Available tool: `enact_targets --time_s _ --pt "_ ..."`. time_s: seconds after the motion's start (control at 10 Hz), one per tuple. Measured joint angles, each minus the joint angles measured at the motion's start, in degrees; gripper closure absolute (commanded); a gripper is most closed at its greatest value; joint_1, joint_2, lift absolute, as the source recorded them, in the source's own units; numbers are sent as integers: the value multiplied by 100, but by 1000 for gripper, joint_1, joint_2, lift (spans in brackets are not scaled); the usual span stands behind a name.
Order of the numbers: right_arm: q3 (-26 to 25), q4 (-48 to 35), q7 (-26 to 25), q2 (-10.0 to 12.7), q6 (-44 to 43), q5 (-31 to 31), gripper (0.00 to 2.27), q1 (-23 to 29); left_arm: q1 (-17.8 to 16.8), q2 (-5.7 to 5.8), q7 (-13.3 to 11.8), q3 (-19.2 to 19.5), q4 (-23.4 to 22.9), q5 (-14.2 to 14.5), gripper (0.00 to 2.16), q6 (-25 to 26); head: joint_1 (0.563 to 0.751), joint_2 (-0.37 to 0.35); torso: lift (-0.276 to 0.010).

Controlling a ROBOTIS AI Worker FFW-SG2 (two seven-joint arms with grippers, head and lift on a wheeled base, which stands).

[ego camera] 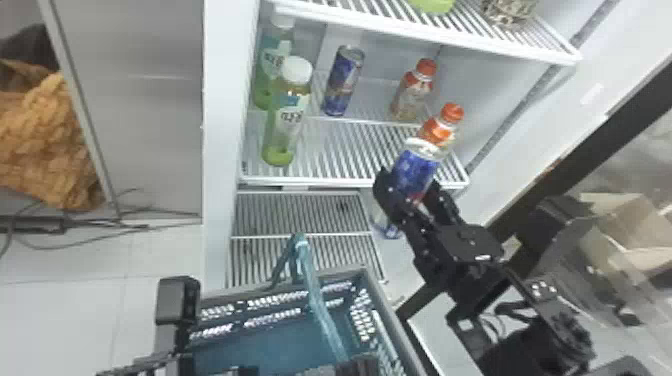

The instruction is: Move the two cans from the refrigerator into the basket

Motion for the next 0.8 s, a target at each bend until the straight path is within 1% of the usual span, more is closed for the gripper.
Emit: enact_targets --time_s 0.2,0.4,0.6,0.8 --pt "-82 -378 -5 0 626 -181 714 226 -16 14 -4 -16 0 0 1179 0 695 -350 -276" --pt "-144 -583 -9 5 1201 -415 714 333 -17 21 -9 -11 0 0 1179 0 695 -350 -276" --pt "-151 -649 -9 10 1814 -632 714 328 -21 23 -9 -16 0 0 1179 0 695 -350 -276" --pt "-103 -667 -8 11 2315 -714 714 286 -31 27 -9 -22 1 0 1179 1 695 -350 -276"
